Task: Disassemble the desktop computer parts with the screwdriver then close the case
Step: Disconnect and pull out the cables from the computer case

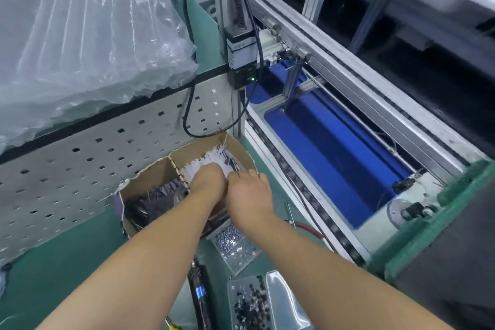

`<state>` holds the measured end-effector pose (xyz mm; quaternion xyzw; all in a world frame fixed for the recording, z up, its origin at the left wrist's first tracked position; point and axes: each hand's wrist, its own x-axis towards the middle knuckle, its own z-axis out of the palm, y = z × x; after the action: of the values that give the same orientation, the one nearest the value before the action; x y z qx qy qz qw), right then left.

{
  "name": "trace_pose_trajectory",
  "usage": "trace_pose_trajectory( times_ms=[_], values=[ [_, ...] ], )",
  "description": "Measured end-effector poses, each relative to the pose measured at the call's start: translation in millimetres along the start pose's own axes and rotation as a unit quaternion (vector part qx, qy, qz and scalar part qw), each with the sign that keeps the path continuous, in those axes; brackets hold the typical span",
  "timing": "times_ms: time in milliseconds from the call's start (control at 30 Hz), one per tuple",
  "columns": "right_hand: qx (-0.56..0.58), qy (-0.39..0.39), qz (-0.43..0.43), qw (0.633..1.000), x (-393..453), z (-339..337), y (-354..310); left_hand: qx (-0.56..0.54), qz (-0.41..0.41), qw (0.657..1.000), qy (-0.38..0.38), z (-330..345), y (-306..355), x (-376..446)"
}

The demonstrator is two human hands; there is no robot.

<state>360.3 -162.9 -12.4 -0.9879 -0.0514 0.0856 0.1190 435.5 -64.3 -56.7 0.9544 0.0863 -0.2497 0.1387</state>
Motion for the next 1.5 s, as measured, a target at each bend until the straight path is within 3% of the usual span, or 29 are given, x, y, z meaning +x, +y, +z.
trace_pose_trajectory(
  times_ms=[267, 567, 767, 967, 1033, 1133, 1200, 1500],
  values=[
    [0.021, -0.005, -0.006, 1.0, -6, -11, 5, 0.044, 0.03, 0.999, 0.007, 2, -2, -12],
    [0.064, -0.026, 0.06, 0.996, -13, -70, 13, -0.003, 0.056, 0.99, 0.127, -59, 3, -40],
    [0.101, 0.036, 0.075, 0.991, -36, -125, 25, -0.05, 0.164, 0.969, 0.18, -100, 21, -92],
    [-0.039, 0.13, 0.003, 0.991, -100, -185, 67, -0.032, 0.325, 0.926, 0.187, -111, 97, -179],
    [-0.015, 0.16, 0.035, 0.986, -134, -200, 95, 0.001, 0.358, 0.915, 0.186, -101, 132, -211],
    [0.178, 0.177, 0.158, 0.955, -190, -222, 147, 0.031, 0.406, 0.895, 0.182, -69, 188, -260],
    [0.26, 0.192, 0.191, 0.927, -228, -230, 187, 0.035, 0.434, 0.884, 0.172, -41, 224, -293],
    [0.42, 0.266, 0.354, 0.792, -388, -204, 347, -0.035, 0.505, 0.861, 0.054, 72, 344, -401]
  ],
)
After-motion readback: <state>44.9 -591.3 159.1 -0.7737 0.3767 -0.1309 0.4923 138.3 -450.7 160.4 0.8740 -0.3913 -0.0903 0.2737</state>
